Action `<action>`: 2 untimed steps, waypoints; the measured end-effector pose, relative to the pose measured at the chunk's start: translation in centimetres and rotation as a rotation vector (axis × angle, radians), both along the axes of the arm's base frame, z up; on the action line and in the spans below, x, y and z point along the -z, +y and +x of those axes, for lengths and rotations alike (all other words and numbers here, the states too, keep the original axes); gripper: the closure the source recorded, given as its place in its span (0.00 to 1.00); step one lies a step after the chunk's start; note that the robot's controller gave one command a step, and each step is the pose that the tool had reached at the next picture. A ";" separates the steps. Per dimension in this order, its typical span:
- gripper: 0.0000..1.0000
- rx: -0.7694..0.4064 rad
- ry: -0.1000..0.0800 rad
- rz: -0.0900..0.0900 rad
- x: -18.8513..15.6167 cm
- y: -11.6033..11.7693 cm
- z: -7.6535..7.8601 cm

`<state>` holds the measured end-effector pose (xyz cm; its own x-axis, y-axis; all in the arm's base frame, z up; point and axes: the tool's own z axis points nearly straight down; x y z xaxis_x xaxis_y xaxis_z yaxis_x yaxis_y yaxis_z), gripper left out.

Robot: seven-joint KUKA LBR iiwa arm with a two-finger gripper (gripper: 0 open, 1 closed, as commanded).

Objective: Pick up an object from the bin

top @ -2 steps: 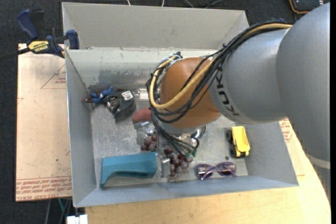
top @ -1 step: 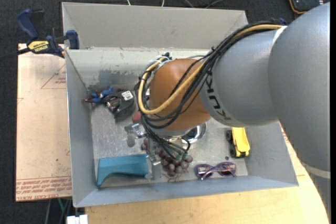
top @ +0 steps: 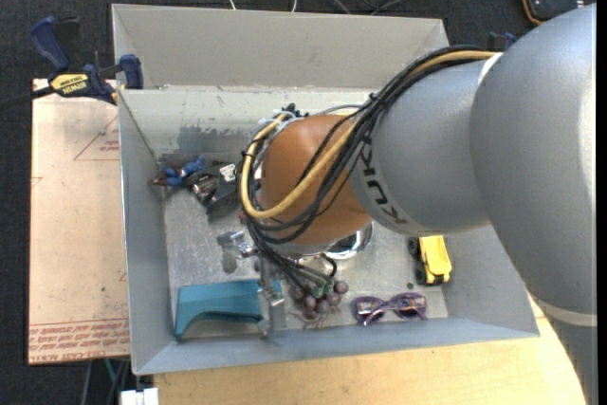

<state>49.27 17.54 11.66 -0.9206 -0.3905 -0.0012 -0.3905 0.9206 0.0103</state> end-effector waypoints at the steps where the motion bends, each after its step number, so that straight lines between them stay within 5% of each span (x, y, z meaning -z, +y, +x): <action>1: 0.00 -0.171 -0.006 0.002 2.4 0.7 -0.5; 2: 1.00 0.111 -0.012 0.005 1.9 1.7 -0.8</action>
Offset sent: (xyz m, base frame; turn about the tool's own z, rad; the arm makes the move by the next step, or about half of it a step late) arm -0.0110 0.0164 -0.0203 0.1080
